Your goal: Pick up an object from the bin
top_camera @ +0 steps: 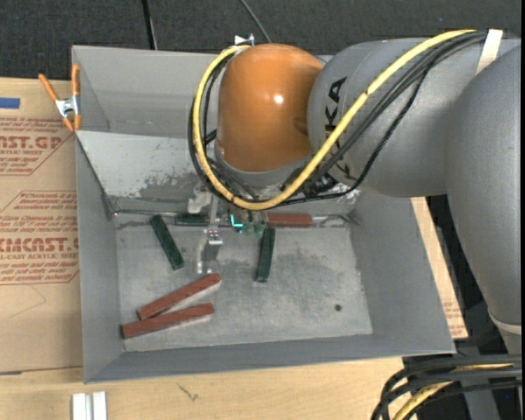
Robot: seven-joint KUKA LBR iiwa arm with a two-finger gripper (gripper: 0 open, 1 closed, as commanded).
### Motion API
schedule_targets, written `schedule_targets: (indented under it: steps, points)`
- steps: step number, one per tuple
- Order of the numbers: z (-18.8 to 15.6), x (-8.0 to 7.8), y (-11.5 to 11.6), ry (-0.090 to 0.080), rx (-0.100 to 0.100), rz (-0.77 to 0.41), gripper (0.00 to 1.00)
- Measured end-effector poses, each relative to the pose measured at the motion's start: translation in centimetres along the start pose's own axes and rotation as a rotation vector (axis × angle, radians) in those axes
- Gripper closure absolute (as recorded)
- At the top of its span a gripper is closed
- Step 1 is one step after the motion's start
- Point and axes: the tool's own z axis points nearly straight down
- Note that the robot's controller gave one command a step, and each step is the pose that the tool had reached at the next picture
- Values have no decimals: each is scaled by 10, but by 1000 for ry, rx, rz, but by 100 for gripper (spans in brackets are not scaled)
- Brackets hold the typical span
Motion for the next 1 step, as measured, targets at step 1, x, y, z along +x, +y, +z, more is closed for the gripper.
schedule_targets:
  steps: [1]
  points:
    - [-4, -2, -1, -8, -1, 2, 0]
